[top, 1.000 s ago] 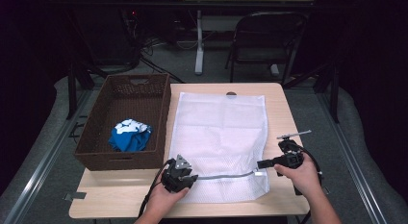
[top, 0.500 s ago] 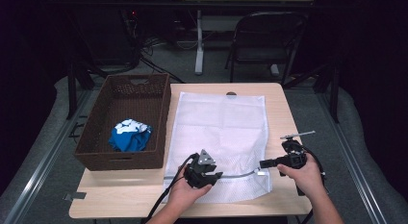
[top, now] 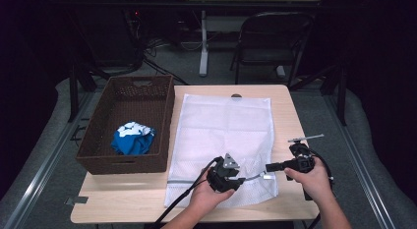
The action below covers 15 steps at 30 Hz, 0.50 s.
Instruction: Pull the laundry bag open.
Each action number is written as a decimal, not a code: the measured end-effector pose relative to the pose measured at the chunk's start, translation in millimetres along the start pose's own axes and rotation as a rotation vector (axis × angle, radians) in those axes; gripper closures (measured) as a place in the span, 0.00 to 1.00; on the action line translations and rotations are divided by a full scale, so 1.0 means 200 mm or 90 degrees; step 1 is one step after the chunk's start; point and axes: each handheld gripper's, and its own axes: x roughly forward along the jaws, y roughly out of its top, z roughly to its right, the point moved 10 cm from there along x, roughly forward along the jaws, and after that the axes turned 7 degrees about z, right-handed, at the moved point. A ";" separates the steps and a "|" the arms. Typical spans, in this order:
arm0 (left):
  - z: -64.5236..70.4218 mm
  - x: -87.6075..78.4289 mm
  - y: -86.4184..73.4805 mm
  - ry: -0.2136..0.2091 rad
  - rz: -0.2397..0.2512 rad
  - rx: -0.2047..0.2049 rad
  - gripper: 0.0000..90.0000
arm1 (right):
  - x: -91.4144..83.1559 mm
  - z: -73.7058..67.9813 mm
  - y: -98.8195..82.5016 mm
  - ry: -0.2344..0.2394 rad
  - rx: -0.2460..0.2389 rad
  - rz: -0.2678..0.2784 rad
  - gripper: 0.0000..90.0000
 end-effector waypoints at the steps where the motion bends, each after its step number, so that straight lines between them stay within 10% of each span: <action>1: 0.00 0.01 0.00 -0.001 -0.001 0.001 0.70 | 0.00 0.00 0.00 0.001 0.007 -0.001 0.94; 15: 0.06 0.13 0.02 -0.022 -0.015 0.018 0.71 | 0.00 -0.04 0.01 0.029 0.005 0.008 0.94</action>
